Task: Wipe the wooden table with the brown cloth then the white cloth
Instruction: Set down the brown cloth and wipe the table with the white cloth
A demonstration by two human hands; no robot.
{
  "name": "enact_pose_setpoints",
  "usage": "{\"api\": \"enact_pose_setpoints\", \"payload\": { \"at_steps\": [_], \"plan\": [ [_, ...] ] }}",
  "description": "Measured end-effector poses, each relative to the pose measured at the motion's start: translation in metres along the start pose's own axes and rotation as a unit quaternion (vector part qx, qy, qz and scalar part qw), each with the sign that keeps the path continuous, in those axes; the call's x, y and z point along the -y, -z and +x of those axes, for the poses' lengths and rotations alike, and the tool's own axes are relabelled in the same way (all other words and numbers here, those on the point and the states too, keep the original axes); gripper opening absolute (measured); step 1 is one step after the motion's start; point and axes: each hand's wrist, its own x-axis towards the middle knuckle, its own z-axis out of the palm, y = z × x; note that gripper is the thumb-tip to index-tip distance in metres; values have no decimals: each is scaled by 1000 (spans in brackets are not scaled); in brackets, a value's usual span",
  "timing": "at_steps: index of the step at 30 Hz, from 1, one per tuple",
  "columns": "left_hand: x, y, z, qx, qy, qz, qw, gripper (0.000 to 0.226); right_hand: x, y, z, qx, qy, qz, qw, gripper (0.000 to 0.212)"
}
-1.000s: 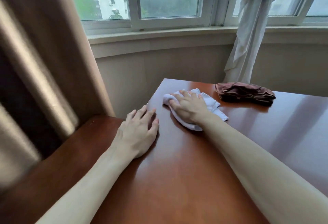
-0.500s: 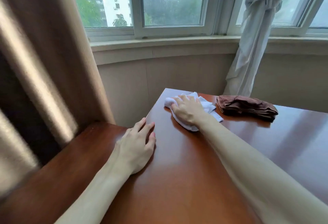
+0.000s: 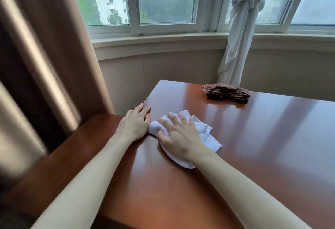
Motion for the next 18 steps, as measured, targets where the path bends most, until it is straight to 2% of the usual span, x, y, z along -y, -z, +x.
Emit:
{"api": "enact_pose_setpoints", "payload": {
  "at_steps": [4, 8, 12, 15, 18],
  "plan": [
    [2, -3, 1, -9, 10, -13, 1000, 49, -28, 0, 75, 6, -61, -13, 998, 56],
    [7, -6, 7, -25, 1, -21, 999, 47, -68, 0, 170, -5, -114, -38, 993, 64],
    [10, -9, 9, -24, 0, -28, 999, 48, -93, 1, 247, -5, -120, -45, 992, 63],
    [13, -10, 12, -30, 1, -40, 999, 47, -98, 0, 265, 0, -105, -36, 994, 61],
    [12, -11, 11, -30, 1, -39, 999, 47, -91, -2, 246, -12, -87, -41, 995, 54]
  ]
}}
